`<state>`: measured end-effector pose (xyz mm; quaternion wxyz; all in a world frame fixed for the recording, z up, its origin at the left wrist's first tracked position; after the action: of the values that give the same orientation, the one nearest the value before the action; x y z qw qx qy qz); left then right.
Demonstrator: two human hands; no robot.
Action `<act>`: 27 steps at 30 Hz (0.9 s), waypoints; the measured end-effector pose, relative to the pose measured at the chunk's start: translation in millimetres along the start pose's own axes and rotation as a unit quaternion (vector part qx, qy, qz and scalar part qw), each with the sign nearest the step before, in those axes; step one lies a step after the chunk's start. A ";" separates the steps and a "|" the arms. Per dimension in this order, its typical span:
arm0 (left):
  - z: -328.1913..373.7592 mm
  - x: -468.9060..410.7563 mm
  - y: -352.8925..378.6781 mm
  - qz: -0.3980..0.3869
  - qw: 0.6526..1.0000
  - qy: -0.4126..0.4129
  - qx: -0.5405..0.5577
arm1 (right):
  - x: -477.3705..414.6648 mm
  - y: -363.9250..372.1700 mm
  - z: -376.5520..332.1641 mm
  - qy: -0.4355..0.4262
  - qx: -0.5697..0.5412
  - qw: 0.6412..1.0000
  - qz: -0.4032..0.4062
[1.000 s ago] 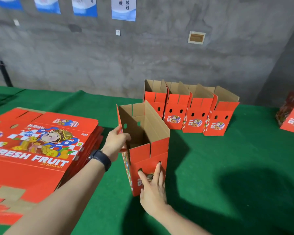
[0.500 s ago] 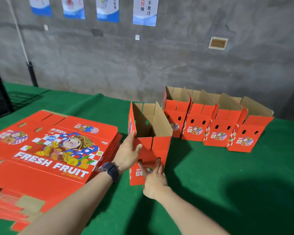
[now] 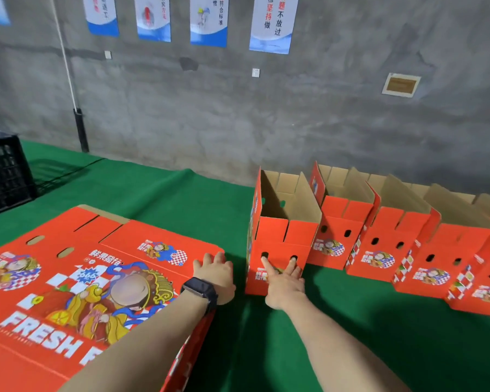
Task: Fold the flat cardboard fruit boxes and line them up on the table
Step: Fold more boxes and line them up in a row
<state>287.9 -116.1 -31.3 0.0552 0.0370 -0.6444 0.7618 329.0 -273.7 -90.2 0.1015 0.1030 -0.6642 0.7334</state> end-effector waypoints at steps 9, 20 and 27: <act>-20.9 -39.6 -0.4 0.114 0.992 0.048 -0.018 | -123.8 -28.2 41.0 0.062 0.021 0.996 0.057; -28.7 -39.0 1.1 0.112 0.992 0.053 -0.010 | -169.9 -33.9 65.0 0.013 -0.083 0.996 -0.022; -36.3 -25.6 0.5 0.111 0.987 0.088 0.074 | -101.0 -28.2 42.5 -0.027 -0.139 0.989 0.045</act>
<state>313.8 -81.3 -41.1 0.0238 -0.0975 -0.5794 0.8089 434.6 -314.5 -88.1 0.0638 0.0771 -0.7661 0.6349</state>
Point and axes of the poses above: each hand's wrist, its own x-axis away from the middle knuckle, its own y-axis out of the palm, z = x × y, the point moved 7 cm from there along -x, towards the middle knuckle, and after that the axes turned 6 degrees about x, right-handed, at the moved point
